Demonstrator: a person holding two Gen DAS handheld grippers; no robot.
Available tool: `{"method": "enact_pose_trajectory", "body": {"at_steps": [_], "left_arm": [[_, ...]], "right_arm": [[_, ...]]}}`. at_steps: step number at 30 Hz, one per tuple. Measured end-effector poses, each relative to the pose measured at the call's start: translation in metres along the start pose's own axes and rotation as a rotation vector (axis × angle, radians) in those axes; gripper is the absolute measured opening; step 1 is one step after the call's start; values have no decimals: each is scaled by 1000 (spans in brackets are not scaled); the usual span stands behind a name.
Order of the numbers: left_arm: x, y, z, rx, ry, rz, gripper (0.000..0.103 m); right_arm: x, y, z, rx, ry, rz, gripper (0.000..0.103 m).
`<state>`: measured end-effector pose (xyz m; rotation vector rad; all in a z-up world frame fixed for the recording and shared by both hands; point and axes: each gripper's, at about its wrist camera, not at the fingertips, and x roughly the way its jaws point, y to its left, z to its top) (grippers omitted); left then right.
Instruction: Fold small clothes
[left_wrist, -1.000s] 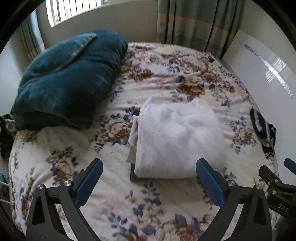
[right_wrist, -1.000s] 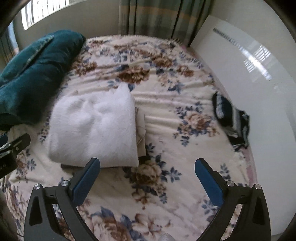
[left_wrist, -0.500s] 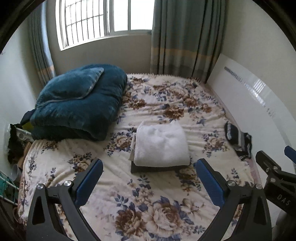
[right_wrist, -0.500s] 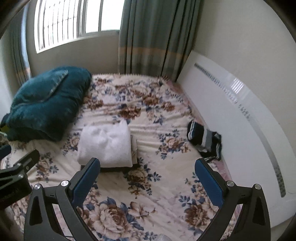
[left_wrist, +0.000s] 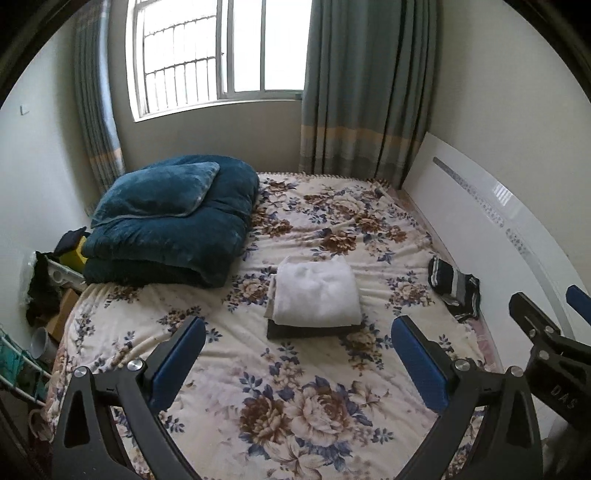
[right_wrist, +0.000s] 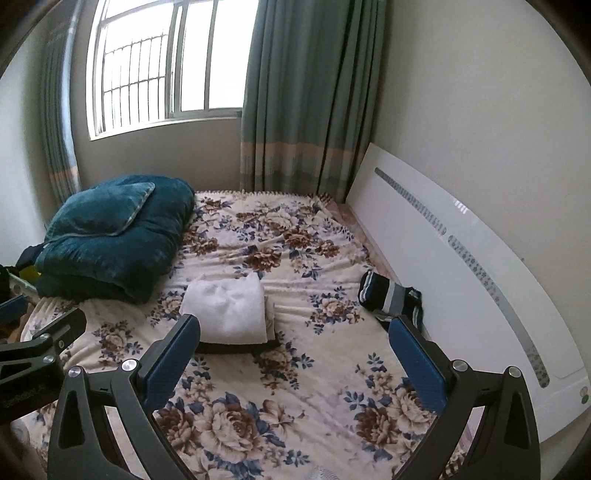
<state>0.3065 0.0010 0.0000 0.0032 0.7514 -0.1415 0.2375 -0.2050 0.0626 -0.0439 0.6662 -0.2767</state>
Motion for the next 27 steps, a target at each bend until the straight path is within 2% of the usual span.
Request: {"method": "enact_pose_trajectory", "body": {"at_steps": [10, 27], "left_arm": [[-37, 6, -3, -18, -48, 15, 103], [-55, 1, -5, -7, -92, 51, 103]], "right_arm": [[-53, -3, 1, 2, -57, 30, 103], [-62, -6, 1, 14, -47, 63, 103]]}}
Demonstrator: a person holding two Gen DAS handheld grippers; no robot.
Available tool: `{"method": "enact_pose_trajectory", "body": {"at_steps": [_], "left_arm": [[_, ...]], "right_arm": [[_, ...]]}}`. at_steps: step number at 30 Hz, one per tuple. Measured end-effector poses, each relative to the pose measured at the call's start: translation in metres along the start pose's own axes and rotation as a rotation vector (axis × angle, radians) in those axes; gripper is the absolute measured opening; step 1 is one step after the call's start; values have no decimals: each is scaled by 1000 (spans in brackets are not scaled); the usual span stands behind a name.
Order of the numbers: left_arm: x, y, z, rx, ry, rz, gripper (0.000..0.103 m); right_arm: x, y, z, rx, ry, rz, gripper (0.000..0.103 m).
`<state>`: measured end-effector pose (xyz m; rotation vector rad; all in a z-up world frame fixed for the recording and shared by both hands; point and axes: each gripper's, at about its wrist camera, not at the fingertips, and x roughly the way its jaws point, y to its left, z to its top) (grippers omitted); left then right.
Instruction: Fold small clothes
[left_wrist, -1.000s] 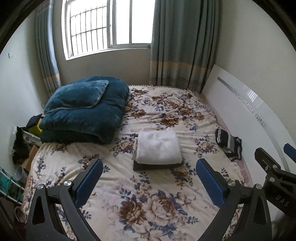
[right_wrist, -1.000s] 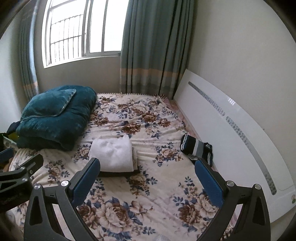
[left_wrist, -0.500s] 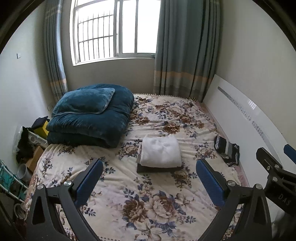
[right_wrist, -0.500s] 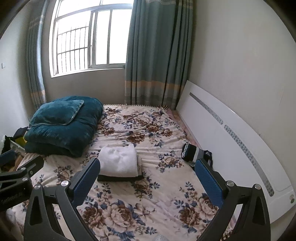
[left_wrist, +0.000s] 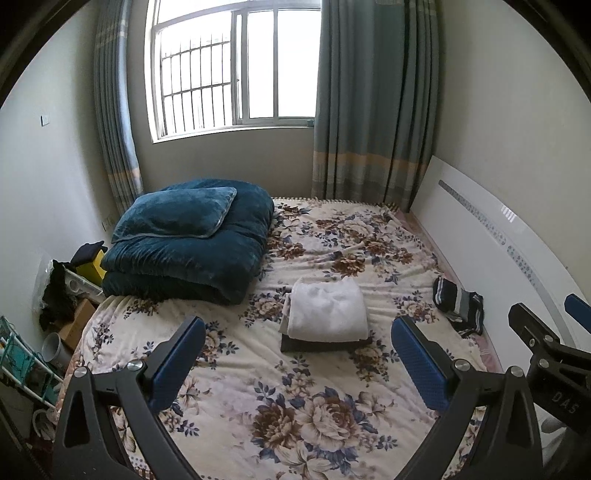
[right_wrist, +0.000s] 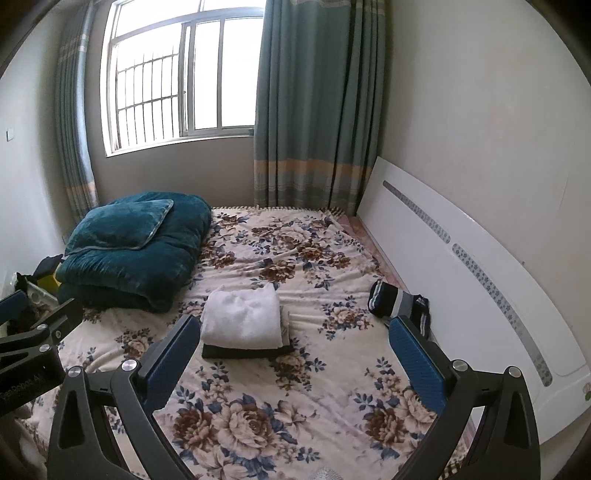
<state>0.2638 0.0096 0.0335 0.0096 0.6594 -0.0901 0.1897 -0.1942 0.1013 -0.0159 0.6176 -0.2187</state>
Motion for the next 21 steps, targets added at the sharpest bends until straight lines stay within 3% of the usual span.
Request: {"method": "enact_pose_trajectory", "body": {"at_steps": [21], "left_arm": [[-11, 2, -8, -8, 10, 28, 103]], "right_arm": [[-1, -4, -6, 5, 6, 27, 103]]}}
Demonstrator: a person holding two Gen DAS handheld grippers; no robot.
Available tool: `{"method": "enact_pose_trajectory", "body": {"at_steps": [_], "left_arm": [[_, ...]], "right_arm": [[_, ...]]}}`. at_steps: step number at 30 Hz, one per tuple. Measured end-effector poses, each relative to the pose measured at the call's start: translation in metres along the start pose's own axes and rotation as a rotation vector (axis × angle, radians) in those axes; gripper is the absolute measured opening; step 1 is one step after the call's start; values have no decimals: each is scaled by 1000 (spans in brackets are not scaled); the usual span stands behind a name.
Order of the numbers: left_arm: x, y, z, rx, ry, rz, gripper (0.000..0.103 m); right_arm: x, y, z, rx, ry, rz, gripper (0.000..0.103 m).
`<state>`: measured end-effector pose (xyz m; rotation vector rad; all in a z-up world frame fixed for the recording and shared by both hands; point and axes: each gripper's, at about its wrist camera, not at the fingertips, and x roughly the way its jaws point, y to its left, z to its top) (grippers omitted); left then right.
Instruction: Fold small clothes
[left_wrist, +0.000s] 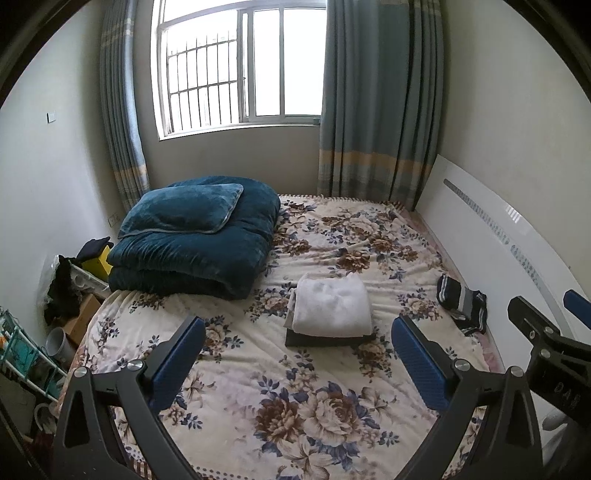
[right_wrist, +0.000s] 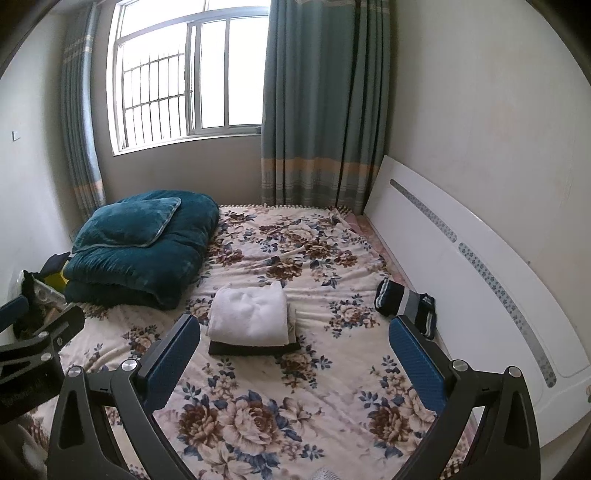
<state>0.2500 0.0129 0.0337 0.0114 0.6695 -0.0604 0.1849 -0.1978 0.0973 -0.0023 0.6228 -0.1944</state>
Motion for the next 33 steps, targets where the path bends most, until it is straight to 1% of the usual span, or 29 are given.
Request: {"method": "enact_pose_trajectory", "body": {"at_steps": [33], "left_arm": [[-8, -1, -5, -13, 0, 2, 103]], "right_arm": [[-1, 8, -5, -12, -3, 15, 103]]}}
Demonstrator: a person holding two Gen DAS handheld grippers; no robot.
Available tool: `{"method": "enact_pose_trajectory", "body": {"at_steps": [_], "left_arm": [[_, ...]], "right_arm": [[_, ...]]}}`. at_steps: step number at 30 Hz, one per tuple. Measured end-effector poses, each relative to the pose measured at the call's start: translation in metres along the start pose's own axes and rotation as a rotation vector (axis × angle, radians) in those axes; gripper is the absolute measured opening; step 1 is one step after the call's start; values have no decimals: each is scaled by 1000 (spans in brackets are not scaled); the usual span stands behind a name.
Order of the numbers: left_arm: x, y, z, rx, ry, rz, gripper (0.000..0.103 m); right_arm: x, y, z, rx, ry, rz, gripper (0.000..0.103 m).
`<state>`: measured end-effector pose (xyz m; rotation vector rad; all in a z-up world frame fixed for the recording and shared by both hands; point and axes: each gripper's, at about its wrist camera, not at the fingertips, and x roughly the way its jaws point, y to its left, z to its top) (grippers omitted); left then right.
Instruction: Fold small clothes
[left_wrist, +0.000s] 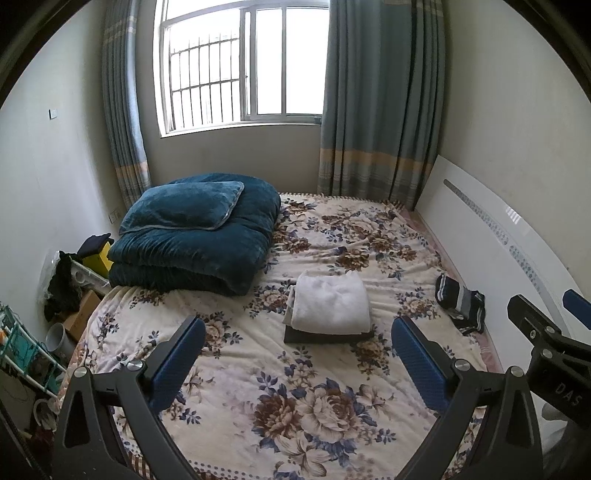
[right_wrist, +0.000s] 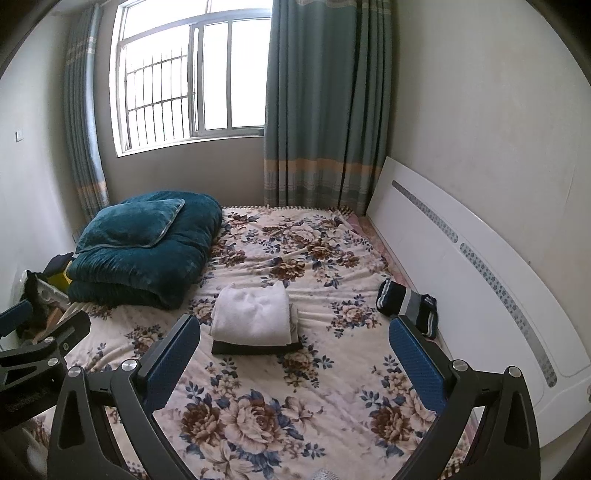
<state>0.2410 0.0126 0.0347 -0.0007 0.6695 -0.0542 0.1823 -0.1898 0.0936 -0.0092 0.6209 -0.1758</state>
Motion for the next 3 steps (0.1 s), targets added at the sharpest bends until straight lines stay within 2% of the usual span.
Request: {"method": "enact_pose_trajectory", "body": {"at_steps": [3], "left_arm": [[-4, -1, -1, -2, -7, 2, 103]], "right_arm": [[-1, 2, 4, -5, 1, 9, 103]]}}
